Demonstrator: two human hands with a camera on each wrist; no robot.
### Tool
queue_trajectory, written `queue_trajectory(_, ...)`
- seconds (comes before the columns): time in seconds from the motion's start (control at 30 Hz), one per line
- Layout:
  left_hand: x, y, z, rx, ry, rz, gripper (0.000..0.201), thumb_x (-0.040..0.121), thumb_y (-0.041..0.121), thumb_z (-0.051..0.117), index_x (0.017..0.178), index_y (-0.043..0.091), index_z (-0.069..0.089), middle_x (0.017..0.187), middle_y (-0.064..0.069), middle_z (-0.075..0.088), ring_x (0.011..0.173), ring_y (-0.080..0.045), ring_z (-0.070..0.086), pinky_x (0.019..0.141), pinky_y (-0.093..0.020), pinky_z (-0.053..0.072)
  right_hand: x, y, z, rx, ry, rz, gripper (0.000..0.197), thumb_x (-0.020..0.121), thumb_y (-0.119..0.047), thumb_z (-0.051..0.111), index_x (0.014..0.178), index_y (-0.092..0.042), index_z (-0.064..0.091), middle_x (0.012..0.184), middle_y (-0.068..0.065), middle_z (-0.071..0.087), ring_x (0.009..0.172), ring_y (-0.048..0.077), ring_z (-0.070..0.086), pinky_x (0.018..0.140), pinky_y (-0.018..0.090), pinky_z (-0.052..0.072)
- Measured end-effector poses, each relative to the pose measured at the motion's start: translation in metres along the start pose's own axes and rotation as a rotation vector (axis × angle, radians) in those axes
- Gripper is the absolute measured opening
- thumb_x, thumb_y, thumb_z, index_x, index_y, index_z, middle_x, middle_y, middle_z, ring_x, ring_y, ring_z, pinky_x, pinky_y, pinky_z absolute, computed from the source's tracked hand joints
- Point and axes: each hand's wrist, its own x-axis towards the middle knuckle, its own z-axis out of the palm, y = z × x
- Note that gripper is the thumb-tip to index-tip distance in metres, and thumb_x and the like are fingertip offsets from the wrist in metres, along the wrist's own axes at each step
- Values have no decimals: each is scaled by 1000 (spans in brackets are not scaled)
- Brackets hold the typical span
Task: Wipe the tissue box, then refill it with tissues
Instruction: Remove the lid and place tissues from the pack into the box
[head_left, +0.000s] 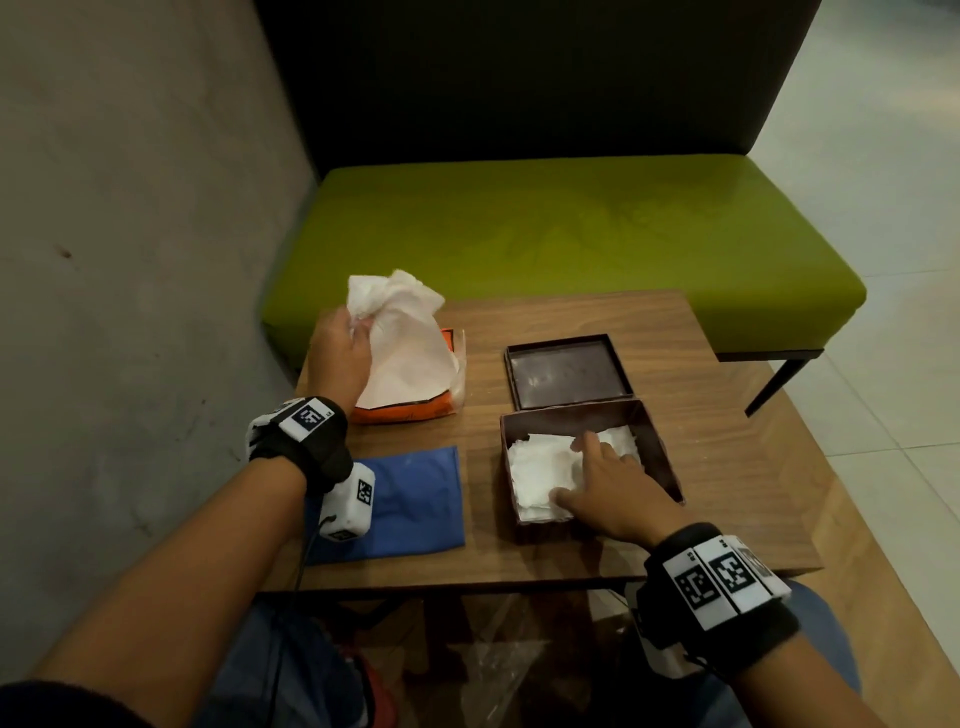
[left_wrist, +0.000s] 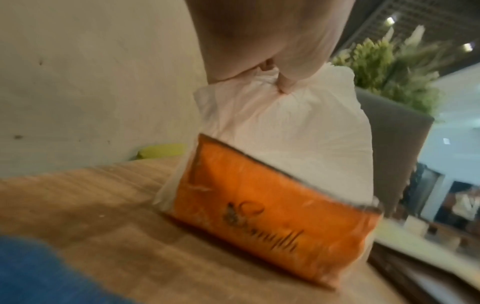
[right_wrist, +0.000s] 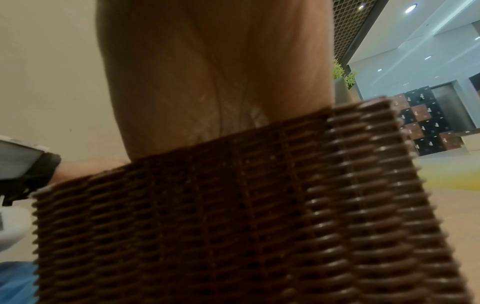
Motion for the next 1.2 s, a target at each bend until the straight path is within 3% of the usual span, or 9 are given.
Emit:
queue_trajectory(0.23,-7,14,-25,-646,128,-423,27,96,19,48,115,2,57,109,-12,63,97,-22,60,80,-30,48,6,-1,-1,-123,-60,6,41,93,-40,48,131,-27,42,137,10,37,127,37,35,101,40,33)
queue_trajectory(0.37,-21,16,-34,-902,31,-560,29,94,14,51,120,2,57,109,-11,66,99,-24,64,83,-35,53,8,-1,0,-116,-10,-6,43,92,-43,50,131,-27,39,139,12,33,125,38,41,99,42,39)
queue_trajectory(0.57,-58,14,-47,-1204,-228,-753,49,81,23,67,127,11,57,128,-13,60,116,-28,59,102,-46,44,-8,-16,-1,-154,316,-122,55,94,-60,38,133,-22,39,131,10,40,119,28,44,92,36,44)
queue_trajectory(0.7,-101,42,-51,-1265,-350,-772,26,96,22,48,115,12,61,111,-8,69,101,-22,65,86,-36,55,-31,-42,-8,658,348,-258,51,86,-72,35,110,-31,55,113,-6,58,111,10,54,87,24,43)
queue_trajectory(0.77,-121,53,-48,-1247,-378,-781,26,95,22,49,117,13,61,112,-8,70,97,-21,68,75,-35,59,-43,-51,-10,1120,153,-166,61,83,-74,38,113,-26,60,111,0,65,111,17,60,92,34,50)
queue_trajectory(0.87,-141,65,-43,-1165,-368,-788,28,93,22,52,118,12,60,106,-8,71,96,-23,67,70,-35,53,-59,-49,-10,1426,-29,-116,84,69,-82,47,120,-17,61,115,8,68,108,23,66,86,44,55)
queue_trajectory(1.03,-161,79,-41,-1082,-358,-817,31,89,19,59,118,6,58,114,-15,65,102,-28,61,73,-35,50,-75,-43,-9,1348,123,-139,40,83,-50,59,97,-14,63,115,2,64,112,17,61,95,47,51)
queue_trajectory(1.13,-170,85,-41,-1052,-384,-852,29,89,20,60,115,7,58,110,-17,65,100,-32,61,78,-40,52,-78,-44,-6,1276,136,-198,15,92,-27,57,94,-15,65,108,-7,65,112,15,58,88,37,51)
queue_trajectory(1.2,-173,90,-42,-1051,-430,-877,22,89,19,58,107,7,60,105,-19,65,96,-33,61,78,-41,51,-79,-49,-2,1198,180,-251,10,90,-24,59,85,-20,67,102,-8,69,108,15,60,87,37,50)
